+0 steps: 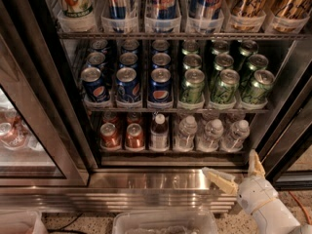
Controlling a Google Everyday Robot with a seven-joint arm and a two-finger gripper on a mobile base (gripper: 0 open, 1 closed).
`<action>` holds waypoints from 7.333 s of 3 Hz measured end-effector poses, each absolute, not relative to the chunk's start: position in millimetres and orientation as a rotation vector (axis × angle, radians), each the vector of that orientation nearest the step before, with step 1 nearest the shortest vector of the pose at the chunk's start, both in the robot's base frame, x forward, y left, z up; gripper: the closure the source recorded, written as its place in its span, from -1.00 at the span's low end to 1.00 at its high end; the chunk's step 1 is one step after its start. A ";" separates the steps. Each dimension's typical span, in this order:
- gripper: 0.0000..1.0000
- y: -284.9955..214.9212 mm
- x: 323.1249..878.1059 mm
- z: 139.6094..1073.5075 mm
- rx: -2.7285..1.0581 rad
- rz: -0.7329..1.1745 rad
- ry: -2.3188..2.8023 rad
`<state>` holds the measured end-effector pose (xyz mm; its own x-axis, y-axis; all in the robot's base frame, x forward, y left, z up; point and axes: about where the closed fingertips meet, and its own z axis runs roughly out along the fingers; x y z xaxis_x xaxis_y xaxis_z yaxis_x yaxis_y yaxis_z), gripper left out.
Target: Pick water bottle from bottom shelf of fridge
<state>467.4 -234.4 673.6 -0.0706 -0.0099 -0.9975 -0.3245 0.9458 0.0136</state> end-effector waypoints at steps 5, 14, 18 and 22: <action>-1.00 -266.6 478.9 672.6 -0.189 0.182 1.552; -0.15 -279.2 494.9 645.5 -0.128 0.071 1.526; -1.00 -279.1 494.9 645.6 -0.129 0.071 1.526; -0.24 -278.9 495.3 645.5 -0.129 0.071 1.526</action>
Offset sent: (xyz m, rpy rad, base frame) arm 0.0059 -0.0319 0.0032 -0.0945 -0.1433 -0.0094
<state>495.3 -278.9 645.5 0.0449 -0.0344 -0.9984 -0.1273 0.9911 -0.0399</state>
